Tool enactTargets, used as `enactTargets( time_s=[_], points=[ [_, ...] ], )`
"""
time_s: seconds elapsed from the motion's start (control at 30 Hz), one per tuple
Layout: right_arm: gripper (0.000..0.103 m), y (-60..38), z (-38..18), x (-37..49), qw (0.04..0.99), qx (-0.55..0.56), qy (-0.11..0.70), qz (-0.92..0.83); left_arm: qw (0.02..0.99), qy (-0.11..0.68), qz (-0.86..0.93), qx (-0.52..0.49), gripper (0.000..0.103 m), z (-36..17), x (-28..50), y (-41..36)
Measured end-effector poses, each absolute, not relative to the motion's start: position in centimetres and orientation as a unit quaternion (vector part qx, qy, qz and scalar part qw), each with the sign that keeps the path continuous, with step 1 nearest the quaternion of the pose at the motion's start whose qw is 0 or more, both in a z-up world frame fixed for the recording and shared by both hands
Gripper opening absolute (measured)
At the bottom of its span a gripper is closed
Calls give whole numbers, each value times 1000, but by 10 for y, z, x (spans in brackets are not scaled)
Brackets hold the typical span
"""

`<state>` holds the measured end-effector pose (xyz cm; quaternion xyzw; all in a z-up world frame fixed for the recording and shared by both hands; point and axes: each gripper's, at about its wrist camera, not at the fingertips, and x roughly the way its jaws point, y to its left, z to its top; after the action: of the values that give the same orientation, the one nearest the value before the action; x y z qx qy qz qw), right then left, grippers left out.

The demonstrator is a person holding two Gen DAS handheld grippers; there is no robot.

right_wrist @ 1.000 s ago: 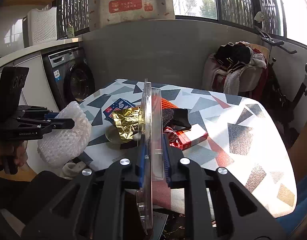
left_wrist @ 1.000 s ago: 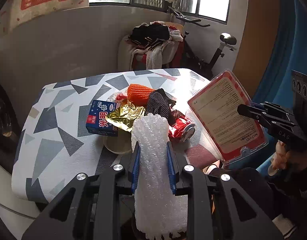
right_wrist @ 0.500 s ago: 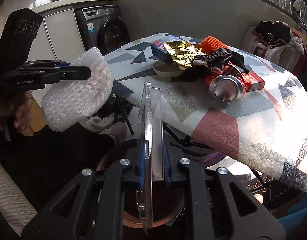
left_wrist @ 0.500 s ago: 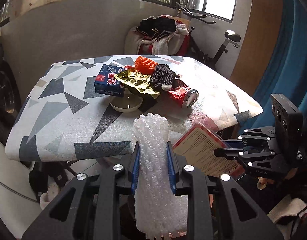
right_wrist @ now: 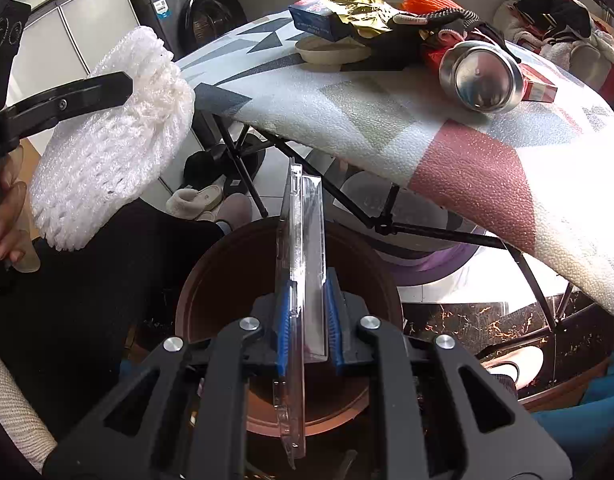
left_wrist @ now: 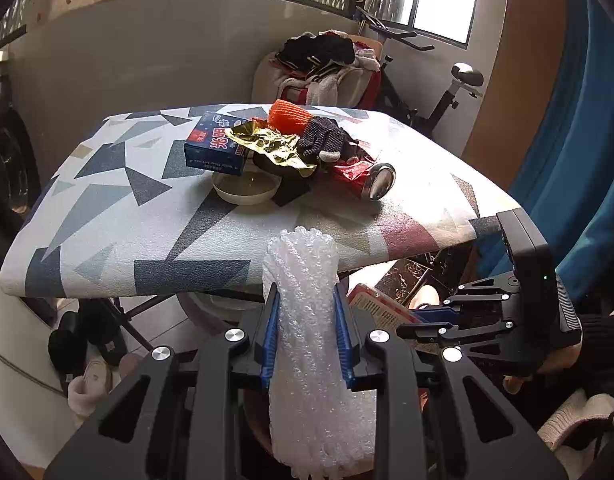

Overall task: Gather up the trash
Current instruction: 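Lower both tools to the brown bin while the right gripper releases the plastic box inside, then lower the foam sleeve into the brown bin and open the left gripper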

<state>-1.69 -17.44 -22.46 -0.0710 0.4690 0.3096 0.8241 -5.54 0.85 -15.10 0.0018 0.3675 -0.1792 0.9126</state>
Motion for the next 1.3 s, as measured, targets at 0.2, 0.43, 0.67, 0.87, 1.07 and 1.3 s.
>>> enactTargets(
  time_s=[0.2, 0.43, 0.67, 0.87, 1.07, 1.3],
  points=[
    [31, -174, -228, -12, 822, -70, 475, 305, 910, 372, -181, 3, 25, -155, -54, 9],
    [68, -183, -215, -15, 843, -62, 444, 298, 908, 370, -196, 7, 26, -159, -51, 8],
    [95, -196, -194, -19, 886, -102, 370, 260, 907, 348, -233, 45, 26, -160, -46, 2],
    [97, -206, -198, -13, 895, -96, 372, 229, 894, 374, -246, 25, 27, -190, -42, 0],
    [97, -206, -202, -12, 893, -93, 378, 227, 883, 396, -251, 19, 28, -200, -35, -1],
    [97, -210, -204, -9, 893, -83, 383, 223, 877, 407, -255, 26, 30, -205, -34, -6]
  ],
)
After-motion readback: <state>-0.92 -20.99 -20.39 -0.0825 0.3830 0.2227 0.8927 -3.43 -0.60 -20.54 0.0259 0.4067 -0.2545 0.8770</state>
